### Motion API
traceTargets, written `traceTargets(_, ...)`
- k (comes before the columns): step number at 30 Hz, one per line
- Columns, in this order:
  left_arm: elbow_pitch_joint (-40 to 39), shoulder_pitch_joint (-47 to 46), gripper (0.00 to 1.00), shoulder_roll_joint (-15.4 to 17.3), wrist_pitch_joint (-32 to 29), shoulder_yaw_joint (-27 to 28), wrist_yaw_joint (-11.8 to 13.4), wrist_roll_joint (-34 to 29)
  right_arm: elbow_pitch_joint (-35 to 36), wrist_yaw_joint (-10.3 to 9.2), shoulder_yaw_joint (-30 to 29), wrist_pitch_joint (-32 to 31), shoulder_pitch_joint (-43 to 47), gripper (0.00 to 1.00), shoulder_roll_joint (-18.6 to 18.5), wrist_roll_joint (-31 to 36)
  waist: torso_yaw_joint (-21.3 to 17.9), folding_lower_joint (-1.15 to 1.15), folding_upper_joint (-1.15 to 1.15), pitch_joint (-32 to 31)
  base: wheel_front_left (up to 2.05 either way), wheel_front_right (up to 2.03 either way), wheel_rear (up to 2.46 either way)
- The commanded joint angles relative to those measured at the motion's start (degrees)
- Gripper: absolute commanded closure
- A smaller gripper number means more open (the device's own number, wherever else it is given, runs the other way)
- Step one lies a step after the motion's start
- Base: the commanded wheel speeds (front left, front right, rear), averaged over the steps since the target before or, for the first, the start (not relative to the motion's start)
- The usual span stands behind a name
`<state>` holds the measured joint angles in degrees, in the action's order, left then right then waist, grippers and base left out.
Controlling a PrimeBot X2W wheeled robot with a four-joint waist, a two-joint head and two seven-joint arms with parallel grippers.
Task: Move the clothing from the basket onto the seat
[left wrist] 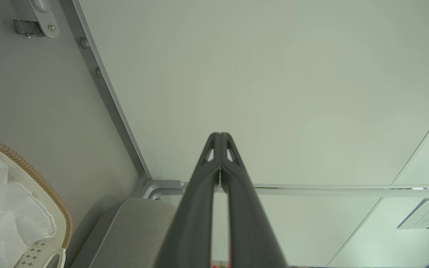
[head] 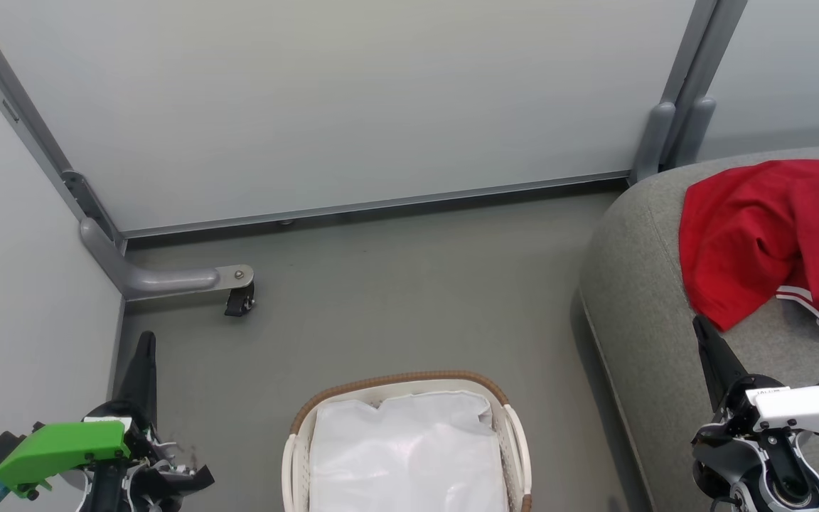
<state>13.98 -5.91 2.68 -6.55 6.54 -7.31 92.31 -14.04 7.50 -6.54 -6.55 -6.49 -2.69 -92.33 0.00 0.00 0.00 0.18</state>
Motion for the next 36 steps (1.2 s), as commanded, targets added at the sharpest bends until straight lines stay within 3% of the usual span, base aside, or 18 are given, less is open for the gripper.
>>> traceTargets(1, 0.0, -0.6, 1.0, 0.4, -0.2, 0.1, -0.4, 0.2, 0.2, -0.02, -0.1, -0.2, 0.6, 1.0, -0.4, -0.2, 0.0, 0.0, 0.0, 0.0, 0.0, 0.0, 0.0)
traceTargets(36, -0.1, -0.6, 1.0, 0.4, -0.2, 0.1, -0.4, 0.2, 0.2, -0.02, -0.1, -0.2, 0.6, 1.0, -0.4, -0.2, 0.0, 0.0, 0.0, 0.0, 0.0, 0.0, 0.0)
